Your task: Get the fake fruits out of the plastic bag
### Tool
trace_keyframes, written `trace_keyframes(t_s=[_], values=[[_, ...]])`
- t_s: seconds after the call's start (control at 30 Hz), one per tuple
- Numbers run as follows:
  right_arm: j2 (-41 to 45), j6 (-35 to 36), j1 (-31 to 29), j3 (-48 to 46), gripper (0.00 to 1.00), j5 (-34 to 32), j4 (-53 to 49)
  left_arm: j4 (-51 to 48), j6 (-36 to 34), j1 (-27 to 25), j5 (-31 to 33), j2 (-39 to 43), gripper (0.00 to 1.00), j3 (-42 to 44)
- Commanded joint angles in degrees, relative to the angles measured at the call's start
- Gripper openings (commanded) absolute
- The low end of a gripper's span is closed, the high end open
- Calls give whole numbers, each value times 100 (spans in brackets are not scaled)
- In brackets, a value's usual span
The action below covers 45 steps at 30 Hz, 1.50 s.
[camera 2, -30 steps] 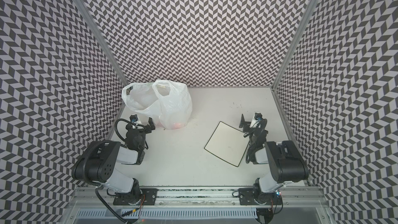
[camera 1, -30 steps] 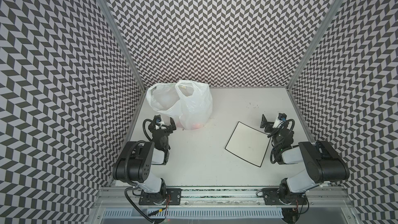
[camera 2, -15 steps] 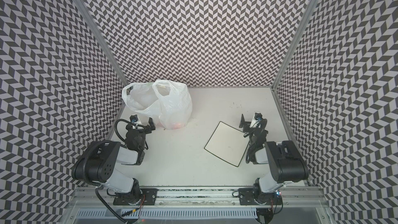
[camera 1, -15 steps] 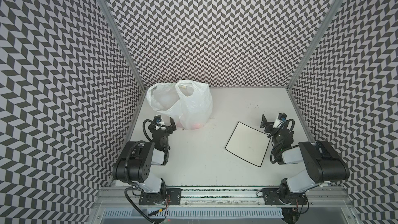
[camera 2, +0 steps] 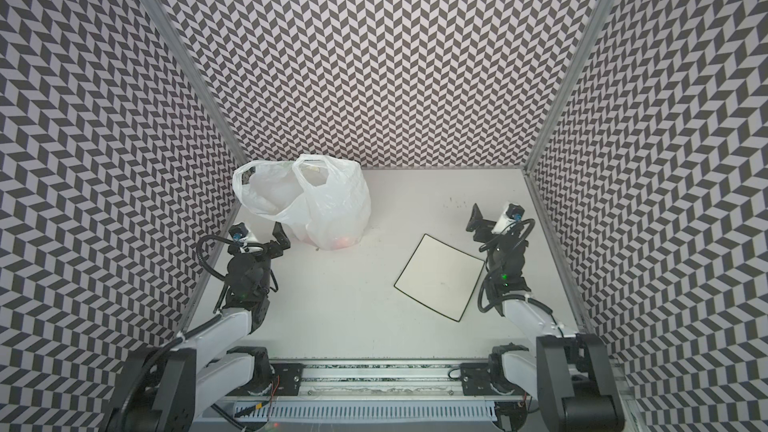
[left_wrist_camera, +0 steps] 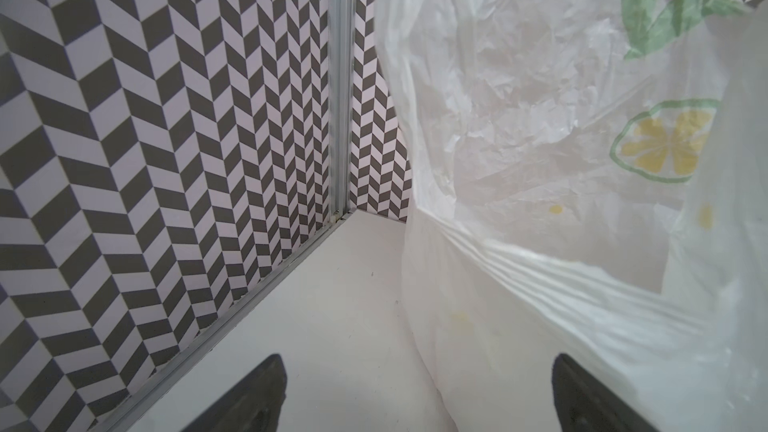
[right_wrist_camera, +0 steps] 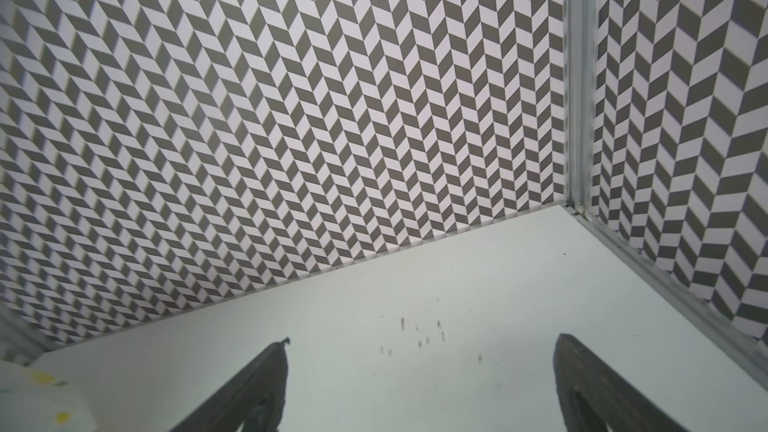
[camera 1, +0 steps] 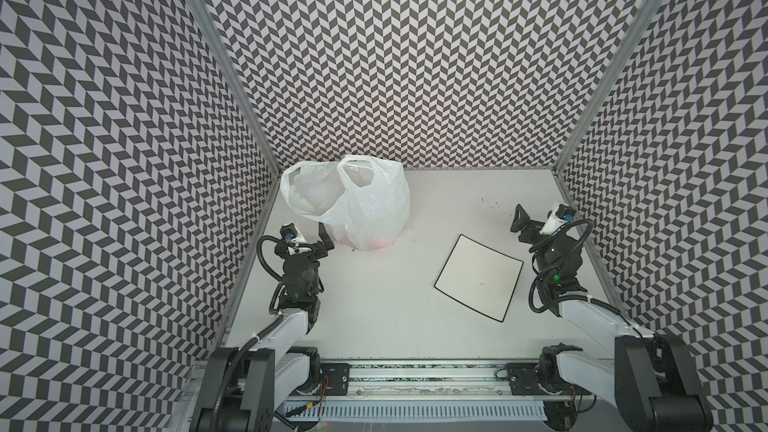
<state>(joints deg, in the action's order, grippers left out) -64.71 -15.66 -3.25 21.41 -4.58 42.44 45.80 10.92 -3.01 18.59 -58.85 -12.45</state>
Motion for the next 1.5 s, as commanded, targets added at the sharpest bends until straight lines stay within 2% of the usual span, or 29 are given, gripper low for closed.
trace_keyframes(t_s=[0.0, 0.13, 0.2, 0.33, 0.43, 0.57, 0.77, 0.83, 0.97, 1.1, 1.23, 1.47], values=[[167, -1044, -126, 311, 96, 659, -1130, -1554, 779, -25, 620, 660, 98, -236], [99, -1328, -568, 863, 94, 1299, -1858, -2926, 1296, -1, 706, 1447, 99, -737], [20, -1264, -1019, 1173, 93, 1418, -2194, -3557, 1228, 24, 515, 1702, 100, -1118], [-118, -1257, -1716, 1573, 92, 1896, -2633, -4568, 532, 56, -336, 1769, 100, -2163], [-171, -1271, -2208, 1793, 91, 2163, -2816, -5336, 218, 71, -391, 1571, 100, -2988], [-301, -1165, -2854, 2139, 91, 2243, -3022, -5630, -192, 352, -549, 1177, 100, -3765], [-416, -1116, -3064, 2387, 90, 2278, -3057, -5933, -811, 918, -1117, 309, 100, -4986], [-441, -1075, -3068, 2450, 91, 2222, -3078, -6141, -983, 1121, -1614, -54, 100, -5370], [-466, -964, -3068, 2567, 90, 2128, -3201, -6626, -1394, 1173, -2203, -675, 100, -5934], [-395, -937, -3068, 2541, 91, 2071, -3191, -6774, -1683, 1186, -2426, -918, 97, -6044], [-342, -956, -3070, 2460, 91, 2038, -3102, -6793, -1713, 1196, -2625, -1078, 88, -6129], [-288, -973, -3068, 2447, 91, 1992, -3198, -6669, -1598, 1210, -2753, -1280, 48, -6147]])
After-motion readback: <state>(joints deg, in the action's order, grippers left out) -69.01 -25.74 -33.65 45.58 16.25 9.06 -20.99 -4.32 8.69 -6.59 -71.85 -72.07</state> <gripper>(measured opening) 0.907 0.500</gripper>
